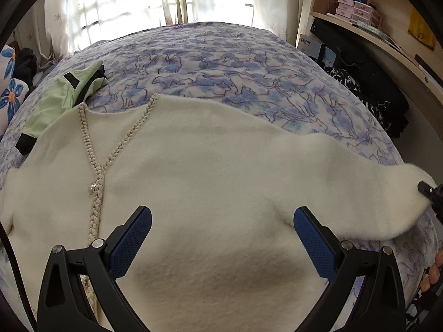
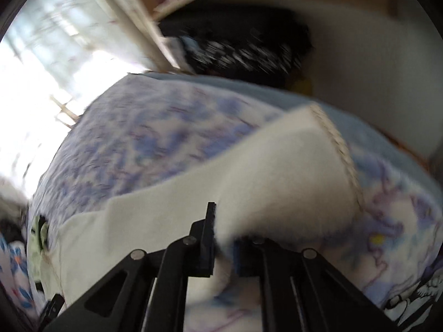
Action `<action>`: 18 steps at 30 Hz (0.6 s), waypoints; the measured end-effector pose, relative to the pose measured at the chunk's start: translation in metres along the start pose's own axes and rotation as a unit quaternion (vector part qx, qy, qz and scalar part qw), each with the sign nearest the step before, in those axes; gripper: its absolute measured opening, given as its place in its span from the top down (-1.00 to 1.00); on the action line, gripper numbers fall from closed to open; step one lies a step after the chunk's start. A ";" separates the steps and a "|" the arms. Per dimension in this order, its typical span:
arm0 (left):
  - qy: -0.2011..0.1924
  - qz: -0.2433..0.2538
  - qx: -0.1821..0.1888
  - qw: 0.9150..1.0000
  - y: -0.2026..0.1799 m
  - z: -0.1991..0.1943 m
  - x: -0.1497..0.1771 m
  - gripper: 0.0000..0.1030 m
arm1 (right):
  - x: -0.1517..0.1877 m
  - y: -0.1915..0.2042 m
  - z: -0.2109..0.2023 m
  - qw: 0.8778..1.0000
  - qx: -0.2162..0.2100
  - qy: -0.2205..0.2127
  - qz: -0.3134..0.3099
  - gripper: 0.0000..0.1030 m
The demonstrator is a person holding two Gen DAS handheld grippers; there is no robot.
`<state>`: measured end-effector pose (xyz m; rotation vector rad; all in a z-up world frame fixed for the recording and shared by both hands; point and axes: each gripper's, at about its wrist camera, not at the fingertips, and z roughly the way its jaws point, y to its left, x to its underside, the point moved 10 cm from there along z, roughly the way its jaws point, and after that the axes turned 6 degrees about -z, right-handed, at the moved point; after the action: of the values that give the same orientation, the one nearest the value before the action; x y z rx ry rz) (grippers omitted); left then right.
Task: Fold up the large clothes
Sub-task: 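Reach the right gripper to the cardigan sleeve cuff and grasp it, then carry the held sleeve across the cardigan body and open the right gripper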
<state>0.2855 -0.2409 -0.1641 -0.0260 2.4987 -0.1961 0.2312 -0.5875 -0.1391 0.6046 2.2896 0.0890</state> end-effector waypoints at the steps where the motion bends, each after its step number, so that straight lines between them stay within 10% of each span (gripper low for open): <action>1: -0.002 -0.001 0.001 1.000 0.004 -0.004 -0.002 -0.98 | -0.004 0.025 -0.009 0.999 -0.016 -0.013 -0.029 0.83; 8: -0.023 0.001 -0.018 1.000 0.052 -0.035 -0.002 -0.98 | 0.049 0.189 -0.035 0.970 -0.153 0.005 -0.190 0.83; 13: -0.005 0.002 -0.025 1.000 0.089 -0.038 0.010 -0.98 | 0.128 0.239 -0.008 0.949 -0.152 0.061 -0.271 0.75; 18: 0.035 0.001 -0.014 0.999 0.108 -0.025 0.029 -0.82 | 0.184 0.234 0.014 0.943 -0.170 0.137 -0.251 0.03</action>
<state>0.2504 -0.1323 -0.1776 -0.0289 2.5707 -0.1625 0.2226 -0.2992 -0.2139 -0.1898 2.5426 0.3301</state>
